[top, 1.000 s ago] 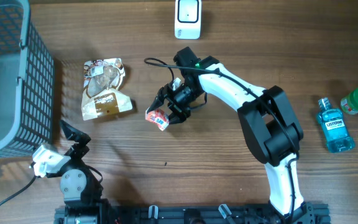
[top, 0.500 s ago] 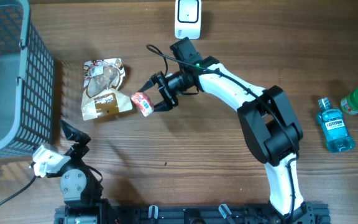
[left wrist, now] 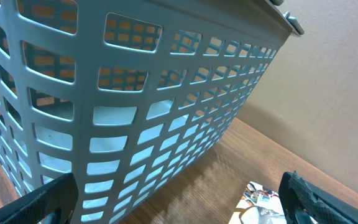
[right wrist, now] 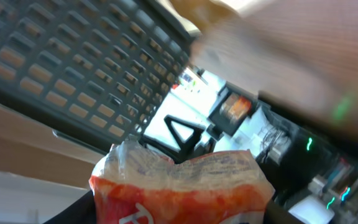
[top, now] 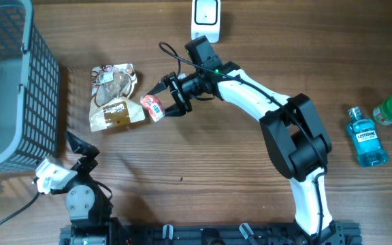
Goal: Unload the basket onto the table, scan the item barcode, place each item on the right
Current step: 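Raise the tissue pack and hold its barcode under the scanner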
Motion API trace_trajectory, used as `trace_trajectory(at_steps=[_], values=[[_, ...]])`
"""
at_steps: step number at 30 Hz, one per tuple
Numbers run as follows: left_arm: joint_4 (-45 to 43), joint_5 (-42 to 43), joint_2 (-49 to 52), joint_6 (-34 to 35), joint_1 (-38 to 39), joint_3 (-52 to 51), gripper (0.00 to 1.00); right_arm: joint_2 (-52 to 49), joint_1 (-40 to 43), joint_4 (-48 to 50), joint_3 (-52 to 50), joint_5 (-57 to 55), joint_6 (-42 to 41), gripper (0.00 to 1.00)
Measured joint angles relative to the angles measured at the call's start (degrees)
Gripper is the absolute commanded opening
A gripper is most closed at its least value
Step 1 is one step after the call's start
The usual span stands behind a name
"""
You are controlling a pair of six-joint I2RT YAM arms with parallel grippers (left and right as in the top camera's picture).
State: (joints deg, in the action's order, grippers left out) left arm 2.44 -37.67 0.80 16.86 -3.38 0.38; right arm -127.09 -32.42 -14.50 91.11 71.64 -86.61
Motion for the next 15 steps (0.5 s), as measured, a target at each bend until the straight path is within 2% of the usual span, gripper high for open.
trace_trajectory(at_steps=[5,7,9,15], values=[[0.0,0.0,0.0,0.0,0.0,0.0,1.0,0.0,0.1,1.3,0.0,-19.5,21.7,0.6],[0.0,0.0,0.0,0.0,0.0,0.0,1.0,0.0,0.1,1.2,0.0,-27.9,26.9,0.6],[0.0,0.0,0.0,0.0,0.0,0.0,1.0,-0.1,0.1,2.5,0.0,-41.4,31.2,0.62],[0.0,0.0,0.0,0.0,0.0,0.0,1.0,-0.2,0.1,13.9,0.0,-68.5,38.7,0.64]])
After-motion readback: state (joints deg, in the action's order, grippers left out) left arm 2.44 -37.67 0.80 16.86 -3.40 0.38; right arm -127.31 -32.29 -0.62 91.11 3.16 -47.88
